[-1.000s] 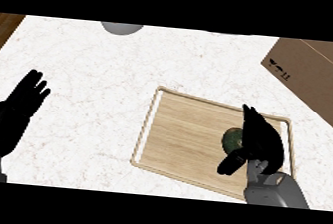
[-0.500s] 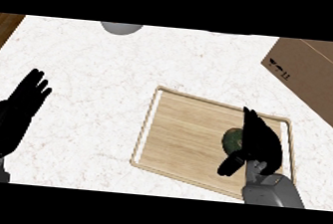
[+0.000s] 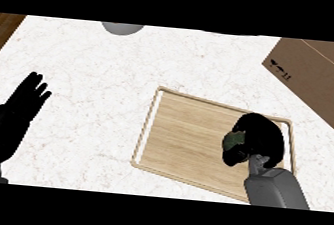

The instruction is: Pick the squash from the tray and place it in the cardboard box

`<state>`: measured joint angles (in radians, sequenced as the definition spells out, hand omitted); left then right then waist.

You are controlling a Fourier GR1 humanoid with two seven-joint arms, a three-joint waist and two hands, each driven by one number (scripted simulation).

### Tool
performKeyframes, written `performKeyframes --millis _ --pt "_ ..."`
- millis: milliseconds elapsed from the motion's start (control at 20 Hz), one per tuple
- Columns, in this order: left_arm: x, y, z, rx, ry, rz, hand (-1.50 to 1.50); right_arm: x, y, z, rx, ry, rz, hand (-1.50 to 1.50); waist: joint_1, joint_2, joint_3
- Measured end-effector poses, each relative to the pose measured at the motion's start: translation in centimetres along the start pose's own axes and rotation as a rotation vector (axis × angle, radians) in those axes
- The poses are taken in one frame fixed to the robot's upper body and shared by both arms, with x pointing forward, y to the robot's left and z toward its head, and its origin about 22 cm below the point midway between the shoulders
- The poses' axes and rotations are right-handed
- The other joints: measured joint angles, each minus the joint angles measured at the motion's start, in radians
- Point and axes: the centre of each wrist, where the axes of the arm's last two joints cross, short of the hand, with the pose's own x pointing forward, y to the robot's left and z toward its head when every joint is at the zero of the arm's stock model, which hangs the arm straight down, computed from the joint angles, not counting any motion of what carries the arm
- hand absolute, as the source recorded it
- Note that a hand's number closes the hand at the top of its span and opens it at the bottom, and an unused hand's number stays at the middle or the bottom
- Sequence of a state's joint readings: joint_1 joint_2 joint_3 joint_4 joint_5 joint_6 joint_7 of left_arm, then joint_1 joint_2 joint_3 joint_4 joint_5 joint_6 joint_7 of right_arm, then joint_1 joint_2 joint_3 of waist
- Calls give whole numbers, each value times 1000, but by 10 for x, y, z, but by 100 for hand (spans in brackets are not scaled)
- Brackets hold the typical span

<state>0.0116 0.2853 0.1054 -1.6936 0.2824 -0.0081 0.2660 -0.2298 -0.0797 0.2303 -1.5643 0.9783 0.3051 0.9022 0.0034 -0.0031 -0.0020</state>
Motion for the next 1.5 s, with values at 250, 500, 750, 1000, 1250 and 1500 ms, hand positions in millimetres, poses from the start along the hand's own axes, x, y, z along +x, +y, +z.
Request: performKeyframes --millis 250,500,750,1000,1250,1500 --pt "5 2 -8 -3 -7 -4 0 3 -9 -13 20 -95 59 150 5 4 2" --pt "7 5 -11 -16 -11 -1 0 -13 -34 -46 105 -346 177 150 24 13 3" --pt "3 6 -14 -16 -12 -4 0 -24 -51 -83 73 -474 239 150 21 11 3" --pt "2 5 -15 -5 -4 2 0 -15 -77 -93 -29 -555 233 150 10 6 3" --pt "-2 9 -10 0 -2 -4 0 -4 -116 -71 -164 -644 183 150 -1 1 2" --pt "-4 13 -2 9 5 -6 0 -3 -163 -40 -343 -655 96 150 -8 -3 2"
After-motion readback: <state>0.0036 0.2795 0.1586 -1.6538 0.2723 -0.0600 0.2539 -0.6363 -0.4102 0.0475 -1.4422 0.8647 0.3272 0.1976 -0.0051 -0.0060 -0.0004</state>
